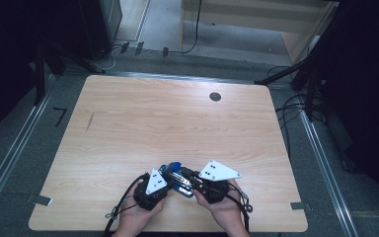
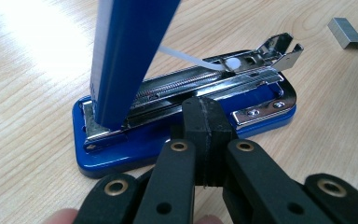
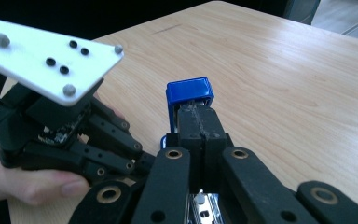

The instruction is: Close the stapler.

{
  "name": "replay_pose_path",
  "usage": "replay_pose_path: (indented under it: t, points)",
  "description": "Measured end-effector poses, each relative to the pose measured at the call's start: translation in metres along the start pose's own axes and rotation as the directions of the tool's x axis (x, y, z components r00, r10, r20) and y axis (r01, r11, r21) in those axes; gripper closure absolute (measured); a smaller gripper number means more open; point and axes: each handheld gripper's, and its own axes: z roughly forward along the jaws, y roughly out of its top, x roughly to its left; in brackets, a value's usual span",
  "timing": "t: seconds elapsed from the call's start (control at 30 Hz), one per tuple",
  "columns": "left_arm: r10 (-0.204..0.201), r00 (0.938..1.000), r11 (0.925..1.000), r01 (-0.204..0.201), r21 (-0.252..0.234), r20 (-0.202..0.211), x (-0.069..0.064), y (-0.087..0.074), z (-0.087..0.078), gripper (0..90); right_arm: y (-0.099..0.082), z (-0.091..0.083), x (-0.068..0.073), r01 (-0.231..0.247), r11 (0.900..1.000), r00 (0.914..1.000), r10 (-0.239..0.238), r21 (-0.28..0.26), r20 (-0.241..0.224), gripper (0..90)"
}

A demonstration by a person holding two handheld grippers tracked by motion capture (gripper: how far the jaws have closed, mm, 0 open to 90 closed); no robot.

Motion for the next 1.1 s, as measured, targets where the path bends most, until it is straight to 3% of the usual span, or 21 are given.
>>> replay_pose_path:
  t: [0.93,1.1]
  points:
    - [0.003,1.0,1.0,-0.003,-0.006,-0.006,-0.001,0.0,0.0,90.0,0.024,0.03,0.004,0.015,0.9994,0.9993,-0.016,-0.032,-0.033,90.0]
    - [0.019,0.9997,0.9998,-0.019,-0.003,-0.018,-0.003,0.0,0.0,90.0,0.027,0.035,0.004,0.015,0.9993,0.9989,-0.017,-0.034,-0.044,90.0]
